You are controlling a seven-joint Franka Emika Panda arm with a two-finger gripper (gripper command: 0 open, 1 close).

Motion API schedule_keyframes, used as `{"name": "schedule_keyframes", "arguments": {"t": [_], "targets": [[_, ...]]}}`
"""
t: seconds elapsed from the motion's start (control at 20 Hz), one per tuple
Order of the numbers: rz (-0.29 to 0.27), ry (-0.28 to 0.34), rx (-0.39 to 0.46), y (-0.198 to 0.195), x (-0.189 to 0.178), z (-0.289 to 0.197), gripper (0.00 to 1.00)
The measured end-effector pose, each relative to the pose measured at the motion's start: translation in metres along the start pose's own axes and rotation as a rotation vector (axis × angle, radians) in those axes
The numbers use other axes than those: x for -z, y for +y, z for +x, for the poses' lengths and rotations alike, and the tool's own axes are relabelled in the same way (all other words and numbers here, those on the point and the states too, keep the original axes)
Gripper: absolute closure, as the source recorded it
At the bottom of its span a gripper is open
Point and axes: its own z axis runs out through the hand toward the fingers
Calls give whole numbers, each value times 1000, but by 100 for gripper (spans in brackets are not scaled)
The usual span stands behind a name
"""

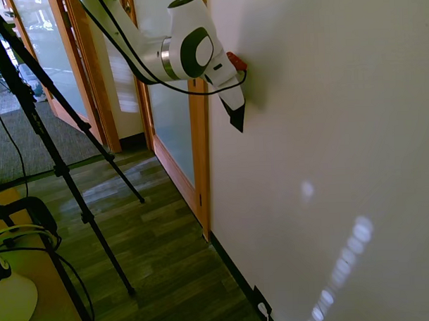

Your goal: Turn on the light

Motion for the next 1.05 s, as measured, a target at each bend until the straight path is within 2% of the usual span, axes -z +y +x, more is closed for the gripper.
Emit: {"name": "schedule_keyframes", "arguments": {"t": [0.35,0.4,0.75,1.05], "targets": [[134,82,-38,13,19,-9,100],[145,92,-44,15,21,-10,0],[217,82,-37,27,22,-8,0],[314,101,-48,45,47,13,0]]}}
